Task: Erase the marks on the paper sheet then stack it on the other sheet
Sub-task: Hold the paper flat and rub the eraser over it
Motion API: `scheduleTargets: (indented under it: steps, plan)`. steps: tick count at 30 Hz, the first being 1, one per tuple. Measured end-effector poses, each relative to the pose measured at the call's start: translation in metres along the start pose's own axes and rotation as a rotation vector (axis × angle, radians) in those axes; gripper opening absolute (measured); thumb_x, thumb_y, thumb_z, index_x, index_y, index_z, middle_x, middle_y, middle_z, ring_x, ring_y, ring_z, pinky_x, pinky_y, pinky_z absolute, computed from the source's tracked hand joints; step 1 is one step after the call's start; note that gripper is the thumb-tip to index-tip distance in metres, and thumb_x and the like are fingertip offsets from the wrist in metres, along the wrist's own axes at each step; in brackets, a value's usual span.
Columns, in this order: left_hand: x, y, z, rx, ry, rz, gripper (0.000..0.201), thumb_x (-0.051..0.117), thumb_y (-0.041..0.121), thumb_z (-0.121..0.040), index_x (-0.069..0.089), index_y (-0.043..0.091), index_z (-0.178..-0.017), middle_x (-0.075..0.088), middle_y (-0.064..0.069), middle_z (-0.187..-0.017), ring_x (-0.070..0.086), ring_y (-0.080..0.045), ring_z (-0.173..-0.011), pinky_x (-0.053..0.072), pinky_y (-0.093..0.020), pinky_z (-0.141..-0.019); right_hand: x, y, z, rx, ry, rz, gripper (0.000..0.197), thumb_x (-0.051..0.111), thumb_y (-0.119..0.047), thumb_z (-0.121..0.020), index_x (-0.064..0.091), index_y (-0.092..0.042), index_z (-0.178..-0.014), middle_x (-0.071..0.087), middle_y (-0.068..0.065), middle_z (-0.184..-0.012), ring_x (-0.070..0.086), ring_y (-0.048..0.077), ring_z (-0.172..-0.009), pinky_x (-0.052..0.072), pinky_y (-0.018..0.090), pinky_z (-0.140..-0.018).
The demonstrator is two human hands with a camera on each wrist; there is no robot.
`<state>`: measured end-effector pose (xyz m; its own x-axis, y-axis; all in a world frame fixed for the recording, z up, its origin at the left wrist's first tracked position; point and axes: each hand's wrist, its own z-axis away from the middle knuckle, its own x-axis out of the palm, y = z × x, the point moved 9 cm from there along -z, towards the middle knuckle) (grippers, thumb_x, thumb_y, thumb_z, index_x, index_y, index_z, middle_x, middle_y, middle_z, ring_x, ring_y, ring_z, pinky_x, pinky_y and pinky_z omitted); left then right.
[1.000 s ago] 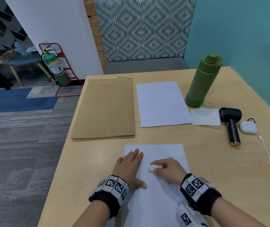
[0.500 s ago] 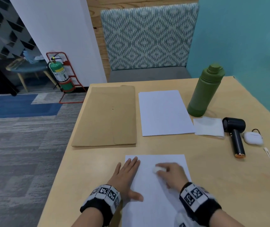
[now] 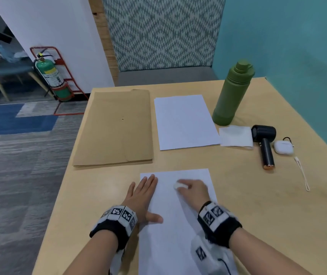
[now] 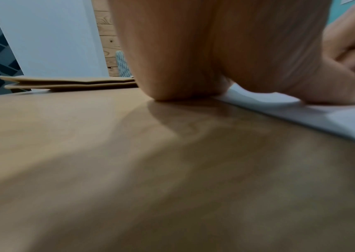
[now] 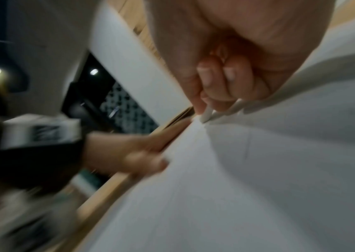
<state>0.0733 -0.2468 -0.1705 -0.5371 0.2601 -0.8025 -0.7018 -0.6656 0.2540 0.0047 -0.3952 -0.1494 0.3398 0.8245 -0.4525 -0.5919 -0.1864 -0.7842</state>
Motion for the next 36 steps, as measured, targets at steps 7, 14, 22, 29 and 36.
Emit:
scheduleTargets:
  steps: [7,14,22,29,36]
  plan:
    - [0.000,-0.001,-0.001,0.004,0.000,-0.017,0.122,0.061,0.066,-0.074,-0.024,0.016,-0.146,-0.029,0.006,-0.153,-0.025,-0.015,-0.142,-0.017,-0.043,-0.112,0.022,-0.003,0.016,-0.021,-0.208,0.097,0.032,0.066,-0.020,-0.080,0.067,-0.018,-0.111,0.064,0.000,-0.121,0.057,0.007,-0.109,0.037,0.013,-0.089]
    - [0.002,-0.001,-0.001,0.007,0.006,-0.016,0.121,0.061,0.065,-0.075,-0.025,0.017,-0.146,-0.030,0.007,-0.153,-0.026,-0.014,-0.141,-0.018,-0.042,-0.111,0.021,0.006,0.035,-0.014,-0.115,0.079,0.030,0.062,-0.020,-0.083,0.066,-0.019,-0.113,0.063,0.000,-0.123,0.056,0.008,-0.112,0.034,0.011,-0.088]
    - [0.002,-0.002,-0.001,0.017,0.032,-0.011,0.122,0.060,0.068,-0.073,-0.024,0.018,-0.146,-0.029,0.009,-0.153,-0.026,-0.012,-0.141,-0.019,-0.041,-0.111,-0.014,-0.004,-0.005,0.036,0.056,0.042,0.031,0.063,-0.022,-0.083,0.066,-0.017,-0.114,0.067,0.004,-0.109,0.058,0.016,-0.099,0.038,0.016,-0.085]
    - [0.004,-0.003,-0.003,0.025,-0.001,-0.004,0.123,0.060,0.067,-0.074,-0.026,0.017,-0.145,-0.035,0.012,-0.146,-0.029,-0.011,-0.138,-0.020,-0.042,-0.110,0.050,-0.005,0.035,-0.070,-0.275,0.212,0.031,0.061,-0.020,-0.083,0.065,-0.021,-0.114,0.062,-0.003,-0.125,0.054,0.008,-0.117,0.033,0.010,-0.093]
    - [0.003,-0.001,-0.001,0.014,-0.006,-0.017,0.122,0.059,0.068,-0.074,-0.025,0.017,-0.145,-0.031,0.007,-0.152,-0.026,-0.015,-0.141,-0.018,-0.043,-0.111,0.008,-0.009,0.002,0.019,0.045,0.057,0.031,0.061,-0.019,-0.085,0.065,-0.018,-0.115,0.064,0.003,-0.122,0.058,0.018,-0.112,0.039,0.019,-0.095]
